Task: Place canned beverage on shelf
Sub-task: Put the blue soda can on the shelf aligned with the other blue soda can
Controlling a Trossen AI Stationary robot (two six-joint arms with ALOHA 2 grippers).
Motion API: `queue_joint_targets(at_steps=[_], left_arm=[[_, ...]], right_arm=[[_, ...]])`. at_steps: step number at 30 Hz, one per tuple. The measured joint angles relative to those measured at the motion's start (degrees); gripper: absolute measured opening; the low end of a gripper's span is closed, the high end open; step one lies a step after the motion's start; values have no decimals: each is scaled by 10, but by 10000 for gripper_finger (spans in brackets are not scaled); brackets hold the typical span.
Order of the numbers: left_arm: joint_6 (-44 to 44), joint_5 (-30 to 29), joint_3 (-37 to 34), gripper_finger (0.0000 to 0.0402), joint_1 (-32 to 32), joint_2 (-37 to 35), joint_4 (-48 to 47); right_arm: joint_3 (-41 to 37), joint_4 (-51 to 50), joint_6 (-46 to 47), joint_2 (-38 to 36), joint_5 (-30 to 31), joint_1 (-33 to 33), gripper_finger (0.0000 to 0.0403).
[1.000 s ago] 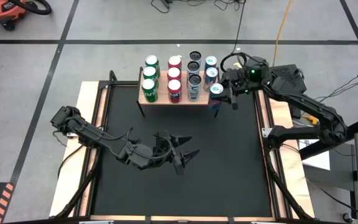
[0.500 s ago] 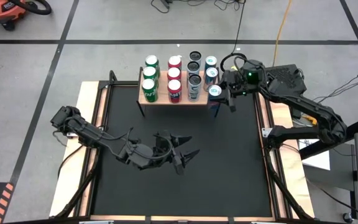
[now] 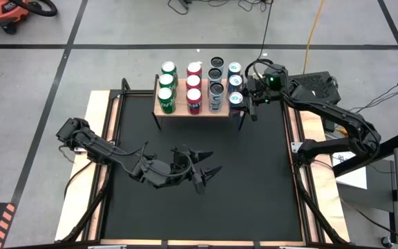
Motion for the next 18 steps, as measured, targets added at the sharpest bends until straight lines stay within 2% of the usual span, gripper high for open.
queue_joint_targets(at_steps=[18], left_arm=[[0,0,0,343,0,0,-8]], right_arm=[[0,4,-39,17,33,-3,222]])
